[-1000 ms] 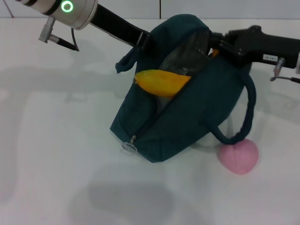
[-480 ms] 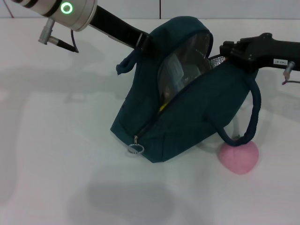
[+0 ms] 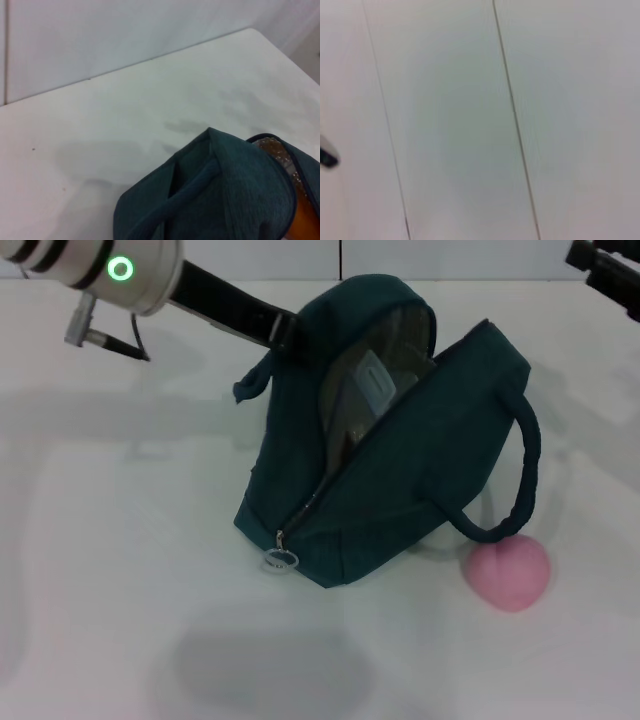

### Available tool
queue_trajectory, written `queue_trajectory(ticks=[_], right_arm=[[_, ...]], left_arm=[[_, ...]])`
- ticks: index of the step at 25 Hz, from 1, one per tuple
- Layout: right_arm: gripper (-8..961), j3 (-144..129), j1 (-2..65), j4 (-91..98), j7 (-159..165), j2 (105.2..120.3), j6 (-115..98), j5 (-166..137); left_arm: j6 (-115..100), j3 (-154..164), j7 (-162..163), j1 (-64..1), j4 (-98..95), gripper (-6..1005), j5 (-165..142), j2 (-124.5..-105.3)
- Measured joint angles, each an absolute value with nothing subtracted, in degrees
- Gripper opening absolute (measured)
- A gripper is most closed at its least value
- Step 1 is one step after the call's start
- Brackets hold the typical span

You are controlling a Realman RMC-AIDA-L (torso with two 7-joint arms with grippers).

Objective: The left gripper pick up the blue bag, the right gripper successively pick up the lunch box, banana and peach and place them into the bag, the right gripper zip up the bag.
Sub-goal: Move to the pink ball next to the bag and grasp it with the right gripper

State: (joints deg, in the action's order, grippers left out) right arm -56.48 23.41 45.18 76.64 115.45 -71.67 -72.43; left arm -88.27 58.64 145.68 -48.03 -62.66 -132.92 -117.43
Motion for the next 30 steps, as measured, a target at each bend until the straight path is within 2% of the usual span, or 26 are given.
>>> queue_trajectory(ticks=[5, 7, 14, 24, 29, 30], right_arm=[[459, -57.03, 21.72, 55.12, 89.11, 113.60, -78.12, -82.86], [456, -56.93, 21.45, 61.33, 96.50, 113.37, -81.91, -90.92], [462, -58.85, 20.33, 81.88, 112.64, 115.18, -93.40, -111.85], [475, -66.56, 24.54, 89.23, 127.42, 115.31, -101.27, -130.75], [682, -71.35, 26.24, 86.99, 129.80, 115.46, -98.96, -136.13], [694, -72.23, 26.47, 86.31, 129.89, 115.46, -98.26, -136.43]], left_arm=[[-88.23, 57.12, 145.38, -46.19, -62.66, 45, -132.93, -117.14], [-88.20, 57.09, 145.37, -45.66, -62.66, 45, -132.91, -116.99], [-88.01, 56.92, 145.37, -45.29, -62.66, 45, -132.94, -116.98], [-87.90, 55.68, 145.50, -45.42, -62.66, 45, -132.99, -117.08], [-87.63, 55.65, 145.62, -46.05, -62.66, 45, -132.99, -117.30], [-87.56, 55.64, 145.64, -46.08, -62.66, 45, -132.99, -117.32]])
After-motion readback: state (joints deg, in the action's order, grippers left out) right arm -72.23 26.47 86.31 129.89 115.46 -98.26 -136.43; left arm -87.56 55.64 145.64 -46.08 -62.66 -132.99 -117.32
